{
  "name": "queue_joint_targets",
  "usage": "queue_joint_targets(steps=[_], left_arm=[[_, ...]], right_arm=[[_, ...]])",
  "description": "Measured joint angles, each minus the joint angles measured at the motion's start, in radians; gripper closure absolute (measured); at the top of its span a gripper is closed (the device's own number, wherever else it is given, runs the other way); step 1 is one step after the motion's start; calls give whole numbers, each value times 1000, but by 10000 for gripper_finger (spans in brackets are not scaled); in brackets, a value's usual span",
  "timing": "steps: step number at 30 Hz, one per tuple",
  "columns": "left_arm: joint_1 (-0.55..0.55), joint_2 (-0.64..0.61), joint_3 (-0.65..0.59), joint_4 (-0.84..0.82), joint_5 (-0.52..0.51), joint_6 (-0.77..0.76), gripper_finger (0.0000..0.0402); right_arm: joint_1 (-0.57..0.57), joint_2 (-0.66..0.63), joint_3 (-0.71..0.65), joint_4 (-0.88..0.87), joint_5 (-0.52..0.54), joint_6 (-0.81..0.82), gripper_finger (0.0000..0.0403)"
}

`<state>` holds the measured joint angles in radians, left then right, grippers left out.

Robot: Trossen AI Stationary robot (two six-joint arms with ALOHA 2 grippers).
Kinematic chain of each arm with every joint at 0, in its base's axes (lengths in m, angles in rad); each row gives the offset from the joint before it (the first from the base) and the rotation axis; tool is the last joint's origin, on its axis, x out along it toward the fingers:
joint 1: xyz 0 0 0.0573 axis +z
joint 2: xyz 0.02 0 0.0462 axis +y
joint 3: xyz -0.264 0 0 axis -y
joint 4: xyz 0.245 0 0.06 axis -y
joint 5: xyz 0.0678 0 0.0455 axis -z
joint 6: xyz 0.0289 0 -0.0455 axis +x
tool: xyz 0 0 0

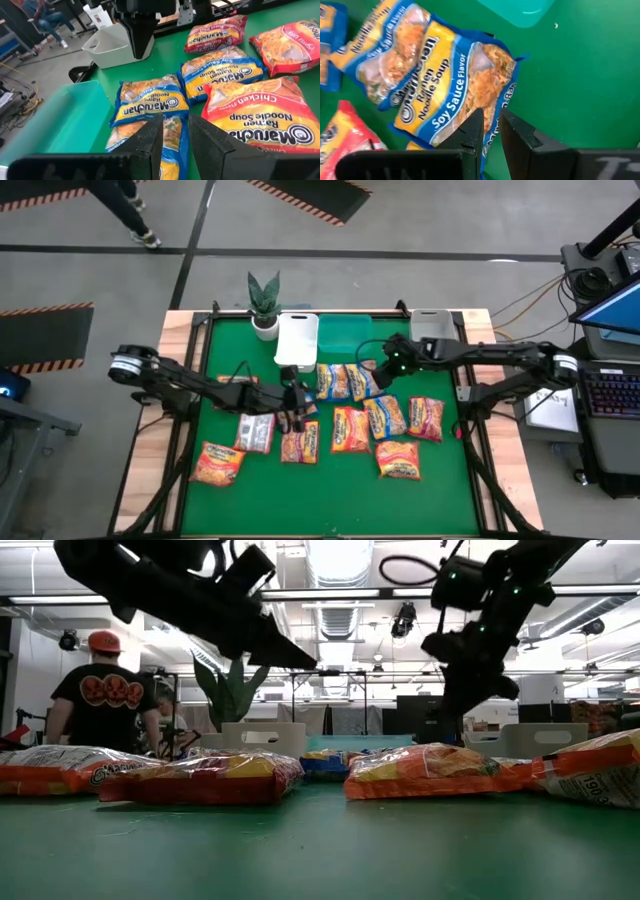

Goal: Sort Maruchan noodles
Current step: Put the blue noodle pack into the gray bin

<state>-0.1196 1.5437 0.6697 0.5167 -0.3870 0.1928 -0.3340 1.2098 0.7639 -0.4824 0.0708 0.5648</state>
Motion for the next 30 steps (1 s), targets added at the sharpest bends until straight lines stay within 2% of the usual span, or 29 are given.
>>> queue_joint_targets(steps=[4, 7, 12, 18, 23, 26, 30], left_arm=[[0, 32, 0, 26, 0, -25, 325], [0, 46, 4, 32, 0, -37, 325], [0, 61, 24, 29, 1, -45, 325], [0, 60, 38, 16, 1, -43, 325], [6, 60, 39, 21, 3, -45, 325], [19, 66, 39, 82, 3, -48, 325], [37, 123, 40, 245, 3, -46, 325]], right_arm=[[0, 36, 0, 37, -1, 12, 344], [0, 51, 0, 48, -1, 21, 320], [0, 57, 0, 47, -4, 72, 250], [-9, 51, 0, 51, -95, 117, 159], [-34, 56, 0, 55, -116, 118, 105], [-51, 58, 0, 57, -111, 101, 84], [-57, 73, 0, 80, -99, 72, 72]])
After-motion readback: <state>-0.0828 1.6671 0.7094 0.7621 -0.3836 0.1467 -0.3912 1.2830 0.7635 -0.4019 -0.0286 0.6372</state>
